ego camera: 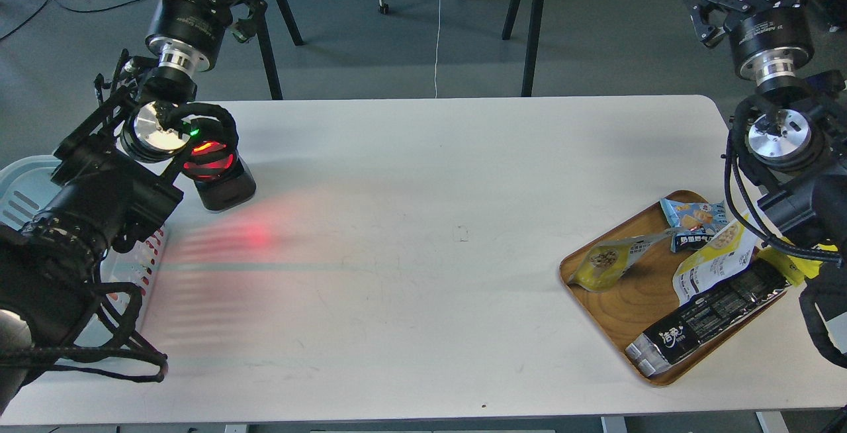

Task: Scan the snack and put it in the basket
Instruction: 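Move the right gripper over the wooden tray toward the yellow pouch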

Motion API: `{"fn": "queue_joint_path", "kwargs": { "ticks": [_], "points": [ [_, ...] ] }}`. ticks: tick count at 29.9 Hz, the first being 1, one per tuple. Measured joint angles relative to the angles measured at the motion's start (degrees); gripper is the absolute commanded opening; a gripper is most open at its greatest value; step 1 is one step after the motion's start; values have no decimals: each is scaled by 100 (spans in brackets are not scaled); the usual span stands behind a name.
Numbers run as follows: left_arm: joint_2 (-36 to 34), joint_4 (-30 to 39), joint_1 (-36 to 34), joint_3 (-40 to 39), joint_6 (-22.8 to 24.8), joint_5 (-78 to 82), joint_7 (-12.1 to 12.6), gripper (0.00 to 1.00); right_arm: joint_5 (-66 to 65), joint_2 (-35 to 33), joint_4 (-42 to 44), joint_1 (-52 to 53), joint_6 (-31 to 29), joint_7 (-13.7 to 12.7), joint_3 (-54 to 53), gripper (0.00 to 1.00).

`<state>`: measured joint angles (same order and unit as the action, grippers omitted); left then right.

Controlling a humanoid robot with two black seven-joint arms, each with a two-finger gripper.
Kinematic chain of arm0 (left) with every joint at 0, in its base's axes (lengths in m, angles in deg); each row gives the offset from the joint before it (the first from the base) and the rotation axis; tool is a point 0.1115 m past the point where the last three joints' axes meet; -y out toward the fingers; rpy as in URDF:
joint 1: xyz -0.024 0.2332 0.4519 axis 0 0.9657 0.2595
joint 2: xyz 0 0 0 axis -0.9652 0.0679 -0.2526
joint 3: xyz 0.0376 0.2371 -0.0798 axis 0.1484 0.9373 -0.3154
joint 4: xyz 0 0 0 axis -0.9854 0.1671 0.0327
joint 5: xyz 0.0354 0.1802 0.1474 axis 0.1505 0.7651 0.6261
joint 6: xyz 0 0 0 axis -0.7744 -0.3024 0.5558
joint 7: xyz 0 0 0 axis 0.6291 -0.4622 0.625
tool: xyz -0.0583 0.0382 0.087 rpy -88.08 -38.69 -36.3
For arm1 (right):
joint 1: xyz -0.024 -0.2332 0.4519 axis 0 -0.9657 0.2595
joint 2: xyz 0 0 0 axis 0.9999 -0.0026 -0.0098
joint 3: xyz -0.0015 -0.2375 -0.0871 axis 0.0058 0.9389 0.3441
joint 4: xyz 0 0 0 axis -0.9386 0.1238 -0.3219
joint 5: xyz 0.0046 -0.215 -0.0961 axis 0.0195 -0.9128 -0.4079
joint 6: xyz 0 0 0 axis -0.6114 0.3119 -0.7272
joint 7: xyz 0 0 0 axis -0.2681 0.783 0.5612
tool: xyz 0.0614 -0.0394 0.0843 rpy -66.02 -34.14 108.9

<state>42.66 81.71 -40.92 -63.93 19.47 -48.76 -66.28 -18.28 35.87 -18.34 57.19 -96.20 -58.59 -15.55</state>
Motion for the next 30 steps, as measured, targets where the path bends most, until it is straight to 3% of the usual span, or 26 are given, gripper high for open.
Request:
{"fn": "queue_joint_path", "kwargs": {
  "ticks": [5,15,23,30],
  "points": [
    [-30,-1,0,-13,-47,0,-56,100,-9,-127,-196,-34,-314,4,118,99],
    [-40,-2,-1,57,-37,15,-21,100,-74,-896,-695,484,-340,44,765,99],
    [-149,55,-45,72,-31,22,-16,100,-1088,-1551,-1925,2314,-343,113,3007,99],
    [-208,88,-114,86,17,23,-19,100,-2888,-1594,-3236,4020,-344,115,4783,99]
  ]
}}
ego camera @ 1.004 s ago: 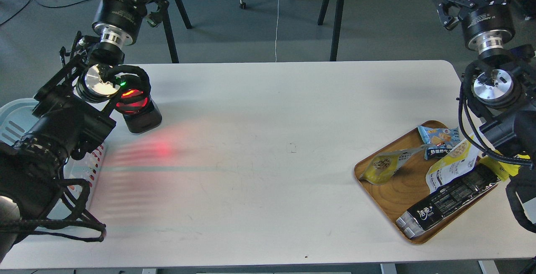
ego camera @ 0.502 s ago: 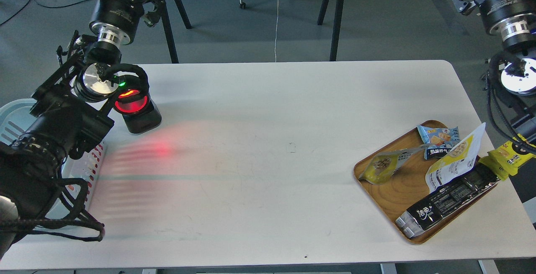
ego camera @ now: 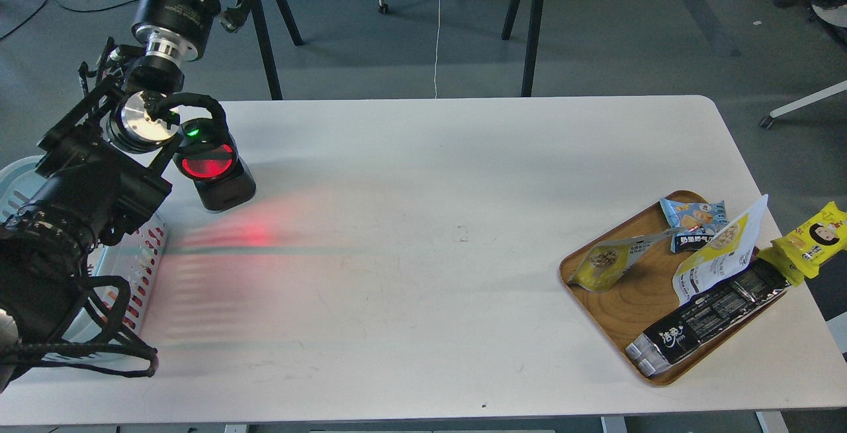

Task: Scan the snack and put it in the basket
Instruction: 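Move the right gripper over the wooden tray toward the yellow pouch, then lower the right gripper and grasp the yellow snack pouch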

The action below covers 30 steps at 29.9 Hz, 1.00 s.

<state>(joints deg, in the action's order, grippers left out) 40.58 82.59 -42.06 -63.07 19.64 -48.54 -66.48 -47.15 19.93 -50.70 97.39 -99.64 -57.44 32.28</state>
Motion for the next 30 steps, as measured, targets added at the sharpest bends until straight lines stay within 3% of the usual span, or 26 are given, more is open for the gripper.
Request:
{"fn": "queue_joint_path", "kwargs": {
  "ticks": [7,17,30],
  "points": [
    [-24,0,-5,5,26,25,14,100,-2817,120,-1805,1663,163,0,1979,99],
    [-26,-1,43,-2,29,23,-41,100,-5369,277,-3625,2166,972,-2,3141,99],
    [-46,-18,78,-10,35,21,-63,100,-8467,806,-3863,1990,1875,-2,4435,97]
  ]
}}
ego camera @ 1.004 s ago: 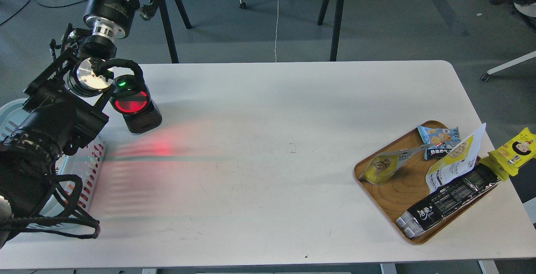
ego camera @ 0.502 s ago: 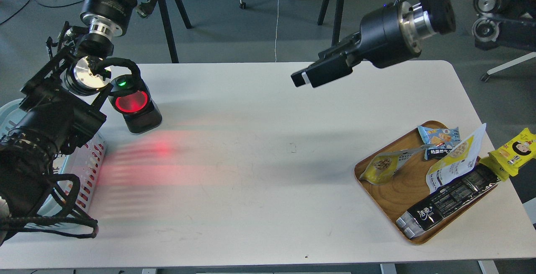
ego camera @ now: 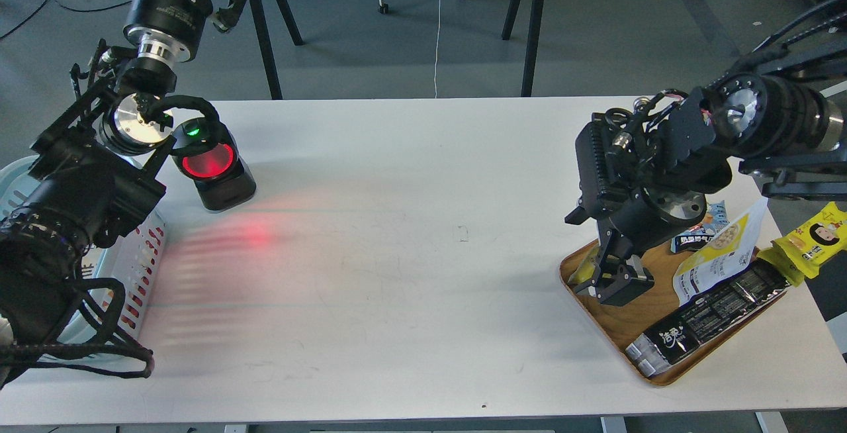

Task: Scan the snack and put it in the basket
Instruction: 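Lower the right gripper and grasp the yellow snack pouch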

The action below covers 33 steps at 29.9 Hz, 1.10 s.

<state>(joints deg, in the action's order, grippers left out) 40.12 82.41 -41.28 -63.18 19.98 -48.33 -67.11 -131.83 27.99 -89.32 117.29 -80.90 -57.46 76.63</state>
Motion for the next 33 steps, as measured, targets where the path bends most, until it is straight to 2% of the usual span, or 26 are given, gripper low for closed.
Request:
{"fn": "queue_joint_path", "kwargs": {
  "ticks": [4,8,11,15,19,21,23,26,28,33],
  "points": [
    [12,0,0,0,-7,0,-8,100,-682,-211,283,-214,30,-2,193,94],
    [23,-1,0,5,-8,0,-8,100,-936,-313,701,-500,49,-2,212,81],
    [38,-7,4,6,-8,0,-8,100,-956,-315,889,-699,51,-1,212,66],
    [48,-9,9,6,-9,0,-8,100,-958,-284,1018,-839,51,-1,204,53],
    [48,-13,9,10,-10,0,-8,100,-952,-232,1158,-961,51,-1,181,27],
    [47,-25,8,10,-25,0,-8,100,-943,-191,1221,-994,57,-1,177,20],
    [47,-37,8,10,-28,0,-8,100,-942,-172,1255,-1005,57,-1,175,17],
    [36,-50,8,8,-26,3,-8,100,-933,-165,1280,-1007,54,-1,175,5],
    [30,-52,7,7,-20,7,-8,100,-917,-164,1290,-1007,51,-1,175,1],
    [27,-61,-7,6,-33,8,-8,100,-889,-188,1276,-998,55,-1,167,0]
  ]
}}
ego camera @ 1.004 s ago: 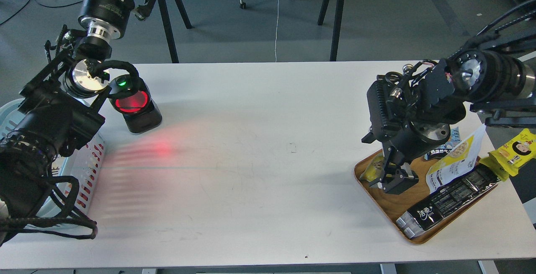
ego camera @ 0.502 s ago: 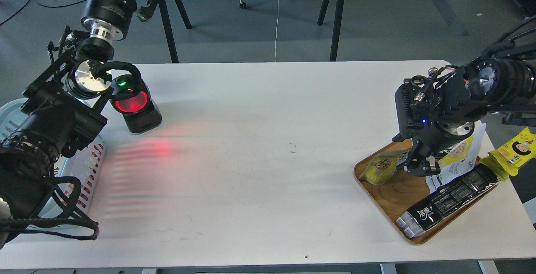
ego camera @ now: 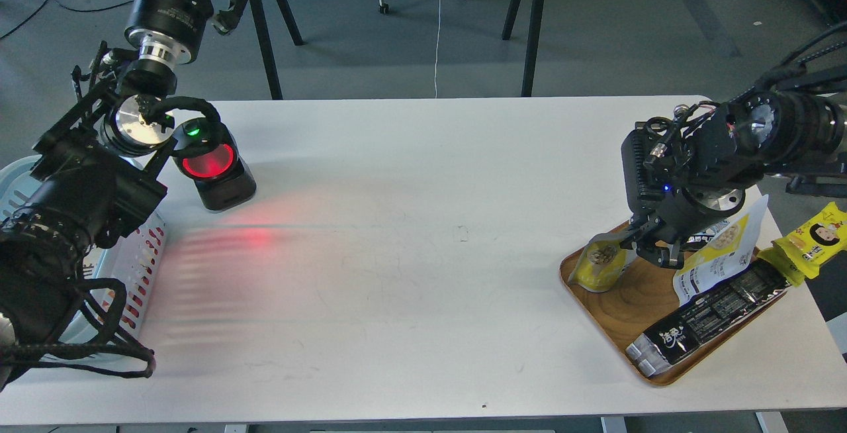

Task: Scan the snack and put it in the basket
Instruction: 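Lower the right gripper and grasp the yellow snack pouch, then lift the yellow pouch and carry it toward the table center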

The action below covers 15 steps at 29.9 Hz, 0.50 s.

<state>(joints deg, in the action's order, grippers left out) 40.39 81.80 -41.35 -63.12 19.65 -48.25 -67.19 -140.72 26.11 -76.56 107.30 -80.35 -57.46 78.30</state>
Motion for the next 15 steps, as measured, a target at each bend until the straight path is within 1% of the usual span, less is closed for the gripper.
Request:
{"fn": "queue_joint_path", "kwargs": {
  "ticks": [9,15],
  "points": [
    [34,-1,0,0,8,-8,0,100,15,-66,-44,317,64,0,-175,0],
    [16,-1,0,0,24,-9,7,100,223,-56,-26,601,67,0,-734,0]
  ]
}}
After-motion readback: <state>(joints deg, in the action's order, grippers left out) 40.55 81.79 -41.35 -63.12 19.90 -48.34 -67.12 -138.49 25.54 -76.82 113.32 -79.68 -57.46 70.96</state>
